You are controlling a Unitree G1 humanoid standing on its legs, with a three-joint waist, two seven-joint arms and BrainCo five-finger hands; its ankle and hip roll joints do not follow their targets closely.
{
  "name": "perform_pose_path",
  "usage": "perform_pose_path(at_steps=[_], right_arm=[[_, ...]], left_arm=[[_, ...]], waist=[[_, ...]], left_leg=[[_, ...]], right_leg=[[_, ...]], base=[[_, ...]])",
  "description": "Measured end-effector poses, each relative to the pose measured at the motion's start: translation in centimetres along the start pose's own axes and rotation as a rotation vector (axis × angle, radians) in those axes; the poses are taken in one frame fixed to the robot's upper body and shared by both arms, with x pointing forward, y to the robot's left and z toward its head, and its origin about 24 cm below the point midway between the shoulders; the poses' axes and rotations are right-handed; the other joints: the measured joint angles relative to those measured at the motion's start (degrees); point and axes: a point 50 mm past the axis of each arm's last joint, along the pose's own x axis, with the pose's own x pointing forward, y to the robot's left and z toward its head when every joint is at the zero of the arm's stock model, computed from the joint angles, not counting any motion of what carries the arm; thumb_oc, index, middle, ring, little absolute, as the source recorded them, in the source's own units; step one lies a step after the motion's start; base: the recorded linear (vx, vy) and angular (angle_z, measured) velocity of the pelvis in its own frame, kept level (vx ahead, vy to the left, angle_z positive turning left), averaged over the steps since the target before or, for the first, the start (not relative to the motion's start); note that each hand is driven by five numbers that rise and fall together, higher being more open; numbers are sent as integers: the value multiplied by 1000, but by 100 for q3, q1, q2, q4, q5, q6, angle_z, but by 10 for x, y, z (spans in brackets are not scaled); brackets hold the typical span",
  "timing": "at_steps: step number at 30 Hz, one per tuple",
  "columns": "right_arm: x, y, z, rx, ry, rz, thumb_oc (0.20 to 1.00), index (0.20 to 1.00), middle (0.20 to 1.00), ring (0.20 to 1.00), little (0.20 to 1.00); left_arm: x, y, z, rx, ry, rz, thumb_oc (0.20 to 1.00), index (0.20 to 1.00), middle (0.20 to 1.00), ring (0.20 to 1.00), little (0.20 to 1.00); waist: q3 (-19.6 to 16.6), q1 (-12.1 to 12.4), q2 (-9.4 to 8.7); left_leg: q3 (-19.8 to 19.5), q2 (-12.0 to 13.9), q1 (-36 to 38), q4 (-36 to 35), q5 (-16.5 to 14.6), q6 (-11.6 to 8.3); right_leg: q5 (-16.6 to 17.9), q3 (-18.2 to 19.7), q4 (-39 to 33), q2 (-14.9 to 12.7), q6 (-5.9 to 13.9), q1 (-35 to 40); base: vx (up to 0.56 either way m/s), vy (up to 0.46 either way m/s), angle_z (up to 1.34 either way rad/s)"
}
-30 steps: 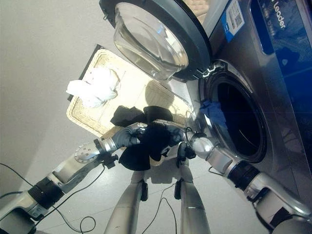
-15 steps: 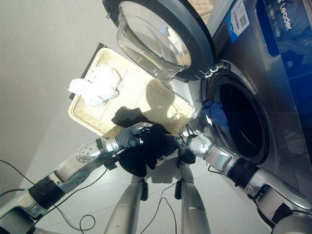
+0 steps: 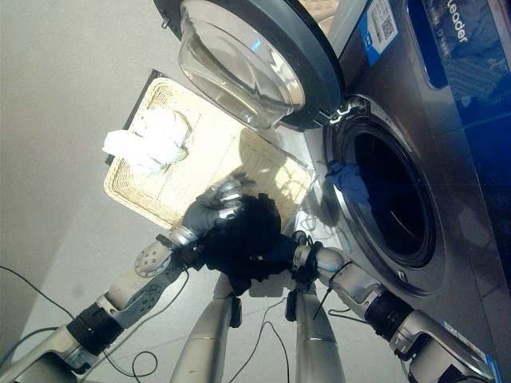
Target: Put the clothes into the washing machine.
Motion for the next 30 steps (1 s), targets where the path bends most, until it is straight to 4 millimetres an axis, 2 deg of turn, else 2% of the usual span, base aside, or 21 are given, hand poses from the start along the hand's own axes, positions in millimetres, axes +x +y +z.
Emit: perform_pose_path(at_steps=[1, 2, 4, 5, 7, 8, 9, 11, 12, 14, 15, 16, 17, 19, 21, 22, 25, 27, 28, 30], right_arm=[[0, 0, 0, 0, 0, 0, 200, 200, 200, 200, 200], [-5, -4, -12, 144, -30, -74, 200, 200, 200, 200, 200], [-5, -4, -12, 144, -30, -74, 200, 200, 200, 200, 200], [-15, -10, -28, 282, -21, -144, 200, 200, 200, 200, 200], [-15, -10, -28, 282, -21, -144, 200, 200, 200, 200, 200], [-24, -17, -40, 413, -56, -240, 200, 200, 200, 200, 200], [-26, -17, -43, 436, -59, -263, 200, 200, 200, 200, 200], [-26, -17, -43, 436, -59, -263, 200, 200, 200, 200, 200], [-58, -46, -70, 845, -245, -612, 200, 200, 200, 200, 200], [-90, -69, -75, 868, -257, -792, 200, 200, 200, 200, 200], [-96, -76, -75, 872, -259, -845, 200, 200, 200, 200, 200], [-106, -85, -72, 878, -289, -917, 200, 200, 200, 200, 200], [-107, -91, -65, 885, -338, -935, 200, 200, 200, 200, 200], [-102, -100, -51, 928, -430, -939, 200, 200, 200, 200, 200], [-98, -109, -40, 974, -501, -945, 200, 200, 200, 200, 200], [-99, -123, -28, 1097, -630, -997, 200, 200, 200, 200, 200], [-100, -135, -11, 1285, -842, -1062, 200, 200, 200, 200, 200], [-109, -145, 1, 1408, -1019, -1121, 200, 200, 200, 200, 200], [-117, -147, 8, 1503, -1175, -1141, 200, 200, 200, 200, 200], [-129, -148, 6, 1538, -1284, -1233, 200, 200, 200, 200, 200]], left_arm=[[0, 0, 0, 0, 0, 0, 1000, 1000, 1000, 1000, 1000], [-7, 18, -5, -8, -37, 235, 1000, 1000, 1000, 1000, 1000], [-7, 18, -5, -8, -37, 235, 1000, 1000, 1000, 1000, 1000], [-20, 50, -11, 113, -17, 497, 1000, 1000, 1000, 1000, 1000], [-20, 50, -11, 113, -17, 497, 1000, 1000, 1000, 1000, 1000], [-37, 72, -16, 197, 1, 681, 1000, 1000, 1000, 1000, 1000], [-41, 77, -18, 203, 9, 714, 1000, 1000, 1000, 1000, 1000], [-41, 77, -18, 203, 9, 714, 1000, 1000, 1000, 1000, 1000], [-82, 146, -34, 730, 308, 932, 1000, 1000, 1000, 1000, 1000], [-96, 167, -30, 837, 407, 978, 1000, 1000, 1000, 1000, 1000], [-95, 167, -31, 859, 424, 959, 1000, 1000, 1000, 1000, 1000], [-87, 160, -33, 872, 424, 905, 1000, 1000, 1000, 1000, 1000], [-75, 149, -37, 848, 409, 849, 1000, 1000, 1000, 1000, 1000], [-58, 129, -44, 806, 388, 752, 1000, 1000, 1000, 1000, 1000], [-49, 121, -48, 789, 386, 695, 1000, 1000, 1000, 1000, 1000], [-45, 115, -53, 785, 405, 631, 1000, 1000, 1000, 1000, 1000], [-45, 113, -56, 774, 422, 598, 1000, 1000, 1000, 1000, 1000], [-49, 117, -54, 782, 431, 597, 1000, 1000, 1000, 1000, 1000], [-52, 115, -54, 774, 431, 585, 1000, 1000, 1000, 1000, 1000], [-56, 113, -55, 771, 442, 562, 1000, 1000, 1000, 1000, 1000]], waist=[[0, 0, 0], [0, 1, 0], [0, 1, 0], [0, 2, 0], [0, 2, 0], [-1, -1, -3], [-2, -3, -3], [-2, -3, -3], [-6, -149, -12], [-6, -162, -12], [-6, -153, -12], [-6, -168, -12], [-6, -177, -12], [-6, -188, -12], [-6, -184, -11], [-5, -150, -10], [-2, -126, -4], [1, -99, 3], [12, -48, 24], [29, 35, 58]], left_leg=[[0, 0, 0, 0, 0, 0], [-6, 1, 10, 27, -18, -24], [-6, 1, 10, 27, -18, -24], [-44, 26, 11, 50, -27, -36], [-44, 26, 11, 50, -27, -36], [-83, 47, 19, 91, -46, -68], [-92, 52, 20, 101, -53, -77], [-92, 52, 20, 101, -53, -77], [-62, 67, 87, 140, -94, -128], [81, 65, 73, 138, -102, -137], [98, 64, 69, 136, -100, -135], [104, 69, 65, 135, -92, -125], [103, 72, 62, 135, -92, -126], [106, 74, 32, 134, -92, -127], [117, 81, -22, 127, -93, -129], [134, 111, -42, 88, -70, -146], [135, 138, -48, 66, -43, -150], [135, 138, -42, 53, -43, -149], [143, 142, -23, 18, -42, -148], [157, 138, 4, -4, -39, -143]], right_leg=[[0, 0, 0, 0, 0, 0], [-53, -2, 71, -3, -14, -13], [-53, -2, 71, -3, -14, -13], [-130, -16, 199, -2, -27, -45], [-130, -16, 199, -2, -27, -45], [-202, -52, 302, 1, -23, -49], [-215, -56, 323, 2, -24, -50], [-215, -56, 323, 2, -24, -50], [-298, -61, 476, -12, -94, -54], [-275, 56, 470, -5, -105, -131], [-257, 67, 462, 1, -92, -136], [-237, 71, 440, 7, -77, -135], [-233, 70, 431, 13, -71, -134], [-220, 71, 406, 30, -70, -156], [-195, 86, 385, 51, -102, -207], [-136, 93, 287, 97, -132, -210], [-113, 81, 227, 126, -165, -201], [-76, 50, 162, 122, -208, -164], [-74, 51, 131, 116, -206, -150], [-52, 56, 83, 106, -211, -118]], base=[[10, -32, 3], [0, 0, 0], [5, -15, 2], [11, -30, 5], [12, -33, 5], [38, -28, 6], [38, -28, 6], [0, 0, 0], [35, 28, -7], [30, 32, -21], [21, 18, -18], [18, 6, -6], [0, 0, 0], [13, -18, -2], [32, -51, -7], [33, -59, -8], [24, -36, -2], [28, -29, 4], [21, -34, 0], [29, -35, -1]])
